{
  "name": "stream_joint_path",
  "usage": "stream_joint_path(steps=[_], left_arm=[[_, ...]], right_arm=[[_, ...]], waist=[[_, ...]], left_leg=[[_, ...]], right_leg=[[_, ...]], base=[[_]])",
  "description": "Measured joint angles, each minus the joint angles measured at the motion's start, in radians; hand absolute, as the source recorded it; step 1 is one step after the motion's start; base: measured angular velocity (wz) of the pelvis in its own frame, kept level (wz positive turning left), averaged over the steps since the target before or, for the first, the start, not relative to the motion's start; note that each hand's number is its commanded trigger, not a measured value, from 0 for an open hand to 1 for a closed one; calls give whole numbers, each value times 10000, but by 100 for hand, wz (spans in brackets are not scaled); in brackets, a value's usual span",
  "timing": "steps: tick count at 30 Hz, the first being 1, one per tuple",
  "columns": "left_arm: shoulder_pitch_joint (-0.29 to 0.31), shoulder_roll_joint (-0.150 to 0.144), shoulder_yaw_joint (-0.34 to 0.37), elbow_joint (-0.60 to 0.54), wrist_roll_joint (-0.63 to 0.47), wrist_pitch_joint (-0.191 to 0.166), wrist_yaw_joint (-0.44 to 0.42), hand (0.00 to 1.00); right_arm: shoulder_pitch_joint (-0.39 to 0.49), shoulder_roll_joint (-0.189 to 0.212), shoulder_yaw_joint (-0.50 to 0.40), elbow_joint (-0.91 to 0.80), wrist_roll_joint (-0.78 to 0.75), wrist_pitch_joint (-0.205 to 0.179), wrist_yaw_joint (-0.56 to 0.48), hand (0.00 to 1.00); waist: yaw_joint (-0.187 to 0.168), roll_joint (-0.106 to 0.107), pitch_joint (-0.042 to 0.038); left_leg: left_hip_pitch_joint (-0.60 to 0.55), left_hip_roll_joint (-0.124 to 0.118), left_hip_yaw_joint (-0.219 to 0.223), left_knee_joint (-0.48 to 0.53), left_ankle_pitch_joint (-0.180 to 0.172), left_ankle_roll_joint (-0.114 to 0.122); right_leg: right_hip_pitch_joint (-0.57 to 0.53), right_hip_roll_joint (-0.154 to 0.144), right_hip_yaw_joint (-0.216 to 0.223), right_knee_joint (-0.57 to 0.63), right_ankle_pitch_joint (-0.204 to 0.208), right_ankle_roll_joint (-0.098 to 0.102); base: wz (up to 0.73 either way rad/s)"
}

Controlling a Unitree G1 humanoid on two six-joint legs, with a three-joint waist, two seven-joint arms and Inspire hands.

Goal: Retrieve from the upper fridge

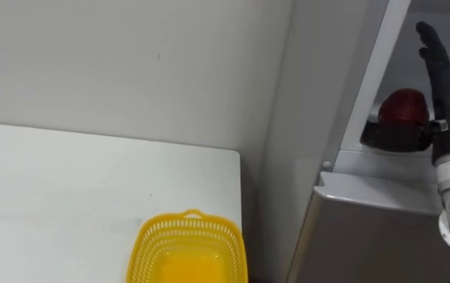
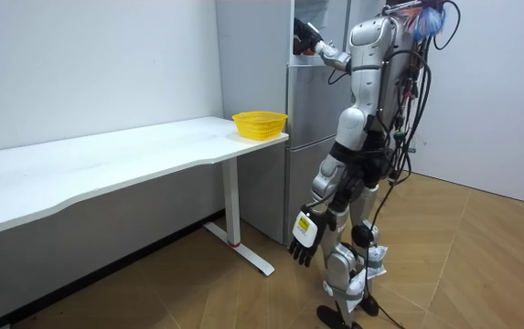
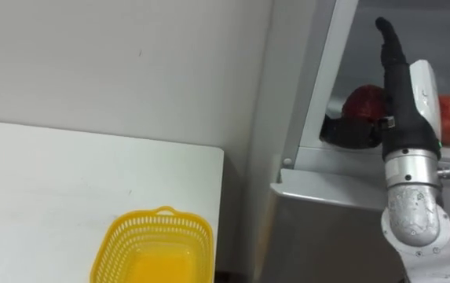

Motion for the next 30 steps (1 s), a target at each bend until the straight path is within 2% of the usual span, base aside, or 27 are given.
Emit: stream_joint_path(steps=[12,15,21,26,30], left_arm=[[322,78,24,-483,9,83,-17,0],[324,78,24,-485,10,250,-29,0],[310,81,34,-605,421,317,-227,0],[316,79,32,-610,417,534,-321,0],[314,75,34,-633,417,648,-353,0]], right_arm=[[-126,-14,1,683,1134,8,130,0],[-187,-15,-18,834,1337,2,437,0],[-553,-82,-42,1876,2241,9,1141,0],[-631,-289,-39,2108,2690,16,1713,0],[-651,-319,-150,2129,2824,203,2047,0]], waist=[[-25,92,2],[-26,151,-17],[-25,208,-39],[-25,159,-67],[-32,120,-68]], left_leg=[[18,2,-30,-28,0,2],[22,5,-31,-8,0,2],[32,4,-63,21,1,3],[38,4,-64,27,1,4],[61,4,-64,27,1,4]], right_leg=[[60,0,8,-9,16,3],[80,1,6,-9,18,1],[103,-10,-22,13,25,-8],[114,-9,-26,12,26,-10],[142,-7,-19,5,26,-10]], base=[[0],[0],[0],[0],[0]])
